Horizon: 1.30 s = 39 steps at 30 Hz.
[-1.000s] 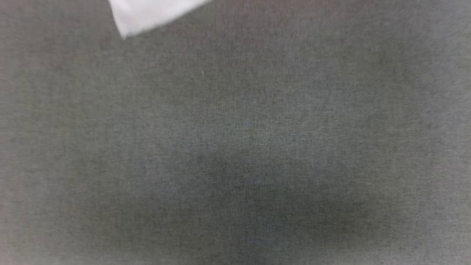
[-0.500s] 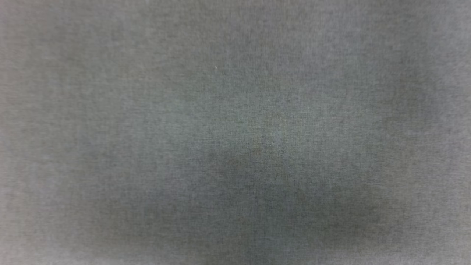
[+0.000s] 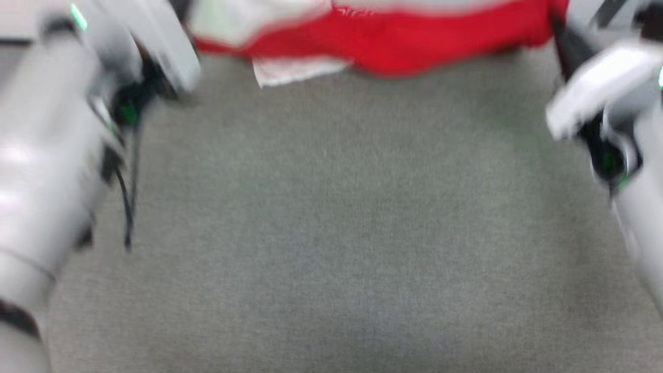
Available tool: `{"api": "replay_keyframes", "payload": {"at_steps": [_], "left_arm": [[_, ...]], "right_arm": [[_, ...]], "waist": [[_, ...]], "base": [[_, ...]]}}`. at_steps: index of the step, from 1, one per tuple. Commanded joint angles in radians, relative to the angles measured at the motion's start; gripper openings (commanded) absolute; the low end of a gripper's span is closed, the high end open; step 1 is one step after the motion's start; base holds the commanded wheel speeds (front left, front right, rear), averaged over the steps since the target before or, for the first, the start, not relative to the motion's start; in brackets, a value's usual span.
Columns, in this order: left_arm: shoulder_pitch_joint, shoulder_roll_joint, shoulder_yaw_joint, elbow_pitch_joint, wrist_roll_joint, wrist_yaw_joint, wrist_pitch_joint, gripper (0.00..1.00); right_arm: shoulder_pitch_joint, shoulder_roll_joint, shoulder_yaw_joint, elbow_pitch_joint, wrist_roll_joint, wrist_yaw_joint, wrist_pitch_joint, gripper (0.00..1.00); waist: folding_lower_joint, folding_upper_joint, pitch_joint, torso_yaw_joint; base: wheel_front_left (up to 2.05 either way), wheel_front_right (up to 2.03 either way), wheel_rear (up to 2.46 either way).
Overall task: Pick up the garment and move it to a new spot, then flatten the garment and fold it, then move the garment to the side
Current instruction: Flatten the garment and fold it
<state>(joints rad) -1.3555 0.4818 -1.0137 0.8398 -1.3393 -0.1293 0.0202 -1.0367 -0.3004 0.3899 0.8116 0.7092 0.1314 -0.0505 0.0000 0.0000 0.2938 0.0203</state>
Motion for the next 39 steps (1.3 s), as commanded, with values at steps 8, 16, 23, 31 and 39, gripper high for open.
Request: {"api": "replay_keyframes", "payload": {"at_steps": [8,16,23,31,39], "left_arm": [[0.428,0.119,-0.055,-0.295,-0.017,0.076,-0.124,0.0],[0.741,0.259,-0.091,-0.656,-0.029,0.252,-0.234,0.0],[0.927,0.326,-0.085,-0.863,0.004,0.374,-0.278,0.0],[1.067,0.328,-0.052,-0.925,0.039,0.42,-0.285,0.0],[1.186,0.325,-0.011,-0.948,0.062,0.455,-0.285,0.0]], "right_arm": [[0.431,-0.197,0.055,-0.297,0.181,-0.002,0.151,0.0],[0.712,-0.272,-0.051,-0.448,0.263,-0.001,0.283,0.0],[0.921,-0.288,-0.181,-0.594,0.309,-0.001,0.46,0.0],[1.1,-0.253,-0.351,-0.736,0.279,-0.001,0.681,0.0],[1.234,-0.157,-0.519,-0.863,0.216,-0.001,0.882,0.0]], "waist": [[0.0,0.0,-0.271,0.045],[0.0,0.0,-0.282,0.059],[0.0,0.0,-0.27,0.076],[0.0,0.0,-0.24,0.085],[0.0,0.0,-0.206,0.088]], "base": [[0.0,0.0,0.0],[0.0,0.0,0.0],[0.0,0.0,0.0],[0.0,0.0,0.0],[0.0,0.0,0.0]]}}
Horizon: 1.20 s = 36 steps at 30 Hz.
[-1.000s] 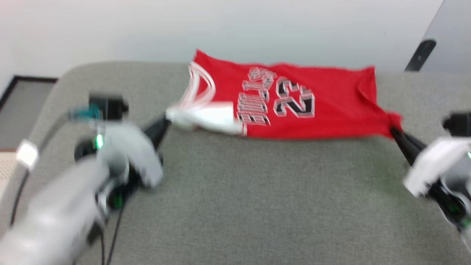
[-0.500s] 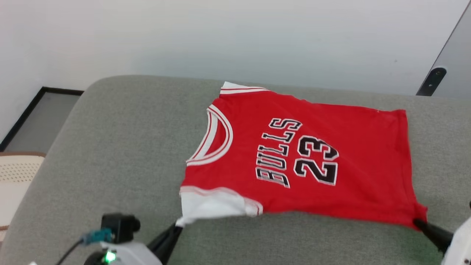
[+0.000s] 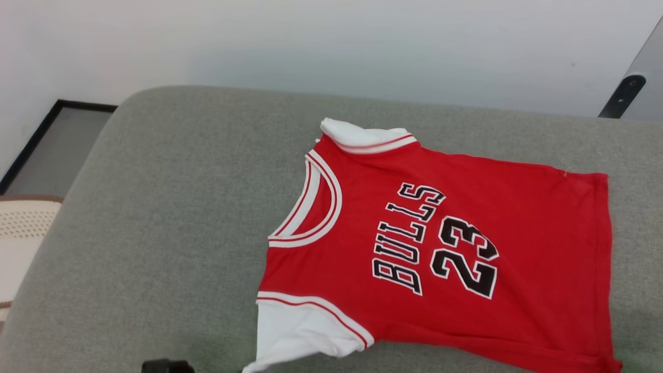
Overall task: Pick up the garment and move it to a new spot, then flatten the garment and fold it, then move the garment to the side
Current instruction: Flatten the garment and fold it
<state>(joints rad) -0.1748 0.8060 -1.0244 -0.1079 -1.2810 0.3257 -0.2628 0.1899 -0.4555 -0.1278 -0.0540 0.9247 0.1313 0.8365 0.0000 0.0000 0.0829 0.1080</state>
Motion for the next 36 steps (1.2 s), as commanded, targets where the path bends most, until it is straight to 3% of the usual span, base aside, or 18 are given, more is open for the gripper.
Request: {"api": "replay_keyframes", "payload": {"at_steps": [1,8,18,26,36], "left_arm": [[0.018,0.002,0.007,-0.005,0.002,0.006,-0.002,0.0],[0.082,0.023,0.007,-0.047,-0.014,0.022,0.013,0.0],[0.089,0.041,-0.031,-0.1,-0.082,0.032,0.149,0.0],[0.098,0.072,-0.029,-0.123,-0.102,0.052,0.179,0.0],[-0.035,0.181,0.013,-0.201,-0.016,0.077,0.233,0.0]], "right_arm": [[0.015,0.011,-0.021,-0.013,-0.011,-0.001,0.014,0.0],[0.045,0.098,-0.152,-0.094,-0.102,-0.001,0.117,0.0],[0.003,0.17,-0.245,-0.127,-0.179,-0.001,0.233,0.0],[0.001,0.184,-0.288,-0.162,-0.214,-0.001,0.3,0.0],[-0.102,0.155,-0.26,-0.151,-0.273,-0.001,0.264,0.0]], "waist": [[0.0,0.0,0.01,0.001],[0.0,0.0,0.033,0.004],[0.0,0.0,0.055,0.01],[0.0,0.0,0.067,0.012],[0.0,0.0,0.072,-0.006]], "base": [[0.0,0.0,0.0],[0.0,0.0,0.0],[0.0,0.0,0.0],[0.0,0.0,0.0],[0.0,0.0,0.0]]}}
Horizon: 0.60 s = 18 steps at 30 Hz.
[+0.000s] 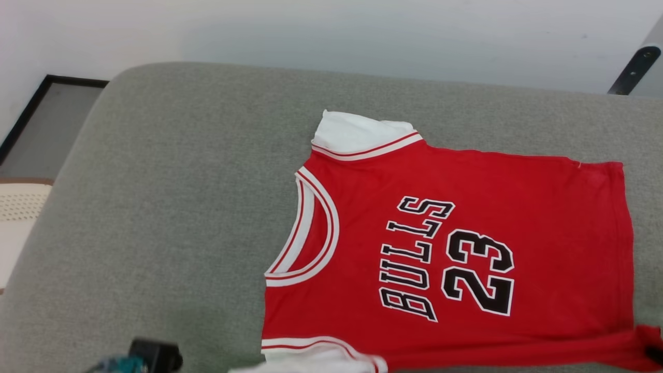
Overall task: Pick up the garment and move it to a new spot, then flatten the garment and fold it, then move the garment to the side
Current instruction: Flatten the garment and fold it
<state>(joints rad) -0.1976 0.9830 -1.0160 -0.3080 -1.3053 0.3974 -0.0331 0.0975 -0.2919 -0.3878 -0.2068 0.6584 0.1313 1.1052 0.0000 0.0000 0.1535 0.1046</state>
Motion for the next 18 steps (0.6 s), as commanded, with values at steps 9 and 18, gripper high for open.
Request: {"api": "replay_keyframes", "payload": {"at_steps": [9,18], "left_arm": [[-0.245,0.061,0.028,0.013,0.107,-0.071,0.166,0.0],[-0.503,-0.023,0.016,0.211,0.203,-0.291,0.304,0.0]], "right_arm": [[-0.157,-0.058,0.09,0.086,-0.061,-0.001,-0.018,0.0],[-0.298,-0.098,0.192,0.175,-0.088,-0.001,-0.068,0.0]], "waist": [[0.0,0.0,0.027,-0.032],[0.0,0.0,0.071,-0.064]], "base": [[0.0,0.0,0.0],[0.0,0.0,0.0]]}}
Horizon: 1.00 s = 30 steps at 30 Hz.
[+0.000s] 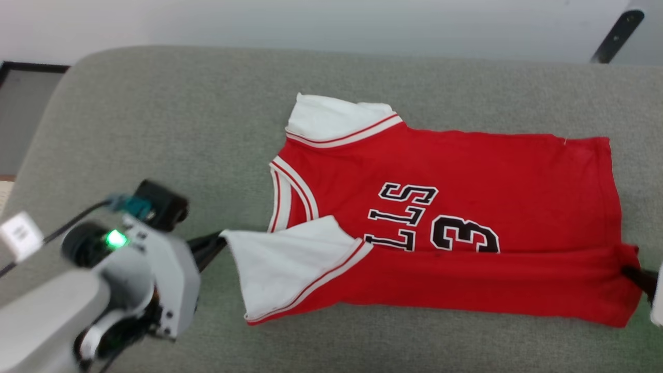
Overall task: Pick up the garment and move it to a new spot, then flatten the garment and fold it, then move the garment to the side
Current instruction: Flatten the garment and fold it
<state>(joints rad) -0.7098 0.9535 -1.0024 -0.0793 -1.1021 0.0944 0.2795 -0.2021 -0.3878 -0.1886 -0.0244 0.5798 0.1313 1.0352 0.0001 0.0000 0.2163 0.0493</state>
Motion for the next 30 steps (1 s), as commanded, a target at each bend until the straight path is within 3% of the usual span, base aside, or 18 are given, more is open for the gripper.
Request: {"api": "replay_keyframes", "payload": {"at_steps": [1,7,12,22,30], "left_arm": [[-0.015,-0.009,-0.004,0.01,0.009,-0.011,0.007,0.0],[-0.13,-0.117,-0.034,0.166,0.042,-0.136,0.049,0.0],[-0.183,-0.201,-0.068,0.291,0.042,-0.19,0.084,0.0],[-0.205,-0.313,-0.118,0.501,-0.09,-0.217,0.276,0.0],[-0.247,-0.361,-0.122,0.635,-0.155,-0.182,0.422,0.0]], "right_arm": [[-0.014,-0.004,0.004,0.005,-0.013,-0.001,-0.007,0.0],[-0.095,-0.021,0.068,0.078,-0.035,-0.001,-0.035,0.0],[-0.148,-0.024,0.128,0.135,-0.037,-0.001,-0.036,0.0],[-0.209,-0.027,0.224,0.212,-0.027,-0.001,-0.025,0.0],[-0.235,-0.023,0.252,0.249,-0.019,-0.001,-0.041,0.0]], "waist": [[-0.0001,0.0,0.014,-0.012],[-0.0001,0.0,0.045,-0.032],[-0.0001,0.0,0.066,-0.043],[-0.0001,0.0,0.086,-0.044],[-0.0001,0.0,0.084,-0.04]], "base": [[0.0,0.0,0.0],[0.0,0.0,0.0],[0.0,0.0,0.0],[0.0,0.0,0.0],[0.0,0.0,0.0]]}}
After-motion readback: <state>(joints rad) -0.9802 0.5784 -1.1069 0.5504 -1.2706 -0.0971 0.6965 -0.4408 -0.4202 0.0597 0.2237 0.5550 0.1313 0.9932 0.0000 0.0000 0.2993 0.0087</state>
